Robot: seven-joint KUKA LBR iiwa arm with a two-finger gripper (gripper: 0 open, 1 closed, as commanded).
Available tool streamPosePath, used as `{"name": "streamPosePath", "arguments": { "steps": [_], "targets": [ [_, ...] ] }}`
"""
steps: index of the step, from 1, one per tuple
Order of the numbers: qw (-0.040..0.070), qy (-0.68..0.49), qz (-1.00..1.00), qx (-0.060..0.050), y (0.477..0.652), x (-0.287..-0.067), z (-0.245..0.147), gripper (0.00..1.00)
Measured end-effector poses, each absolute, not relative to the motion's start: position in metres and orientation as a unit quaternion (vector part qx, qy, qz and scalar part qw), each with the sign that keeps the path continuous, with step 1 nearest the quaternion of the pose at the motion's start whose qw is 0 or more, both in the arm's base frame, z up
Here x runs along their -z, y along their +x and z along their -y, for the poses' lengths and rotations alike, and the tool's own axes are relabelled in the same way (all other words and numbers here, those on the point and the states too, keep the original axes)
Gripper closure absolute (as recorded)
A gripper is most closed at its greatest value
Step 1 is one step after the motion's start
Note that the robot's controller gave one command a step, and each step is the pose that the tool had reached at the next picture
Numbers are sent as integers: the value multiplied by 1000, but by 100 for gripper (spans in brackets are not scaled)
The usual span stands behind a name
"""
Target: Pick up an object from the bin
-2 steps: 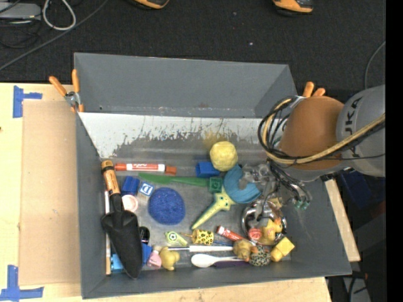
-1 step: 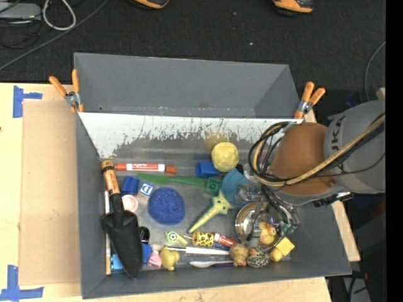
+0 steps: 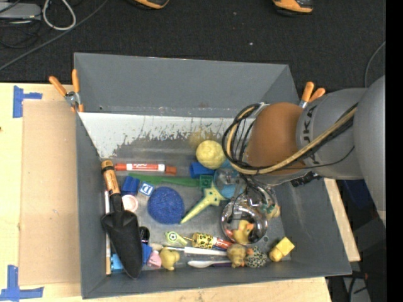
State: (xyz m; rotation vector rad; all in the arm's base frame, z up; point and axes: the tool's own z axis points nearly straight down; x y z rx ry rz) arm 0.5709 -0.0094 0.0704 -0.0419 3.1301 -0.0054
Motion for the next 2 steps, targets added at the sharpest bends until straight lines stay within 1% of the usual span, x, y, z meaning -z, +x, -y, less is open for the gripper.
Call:
{"name": "streamPosePath", "arguments": {
  "steps": [1,2],
  "targets": [
    [1,-27,-1000,1,543,-253,58,100],
    [7,-29,-1000,2,533,-318,79,100]
  ]
}}
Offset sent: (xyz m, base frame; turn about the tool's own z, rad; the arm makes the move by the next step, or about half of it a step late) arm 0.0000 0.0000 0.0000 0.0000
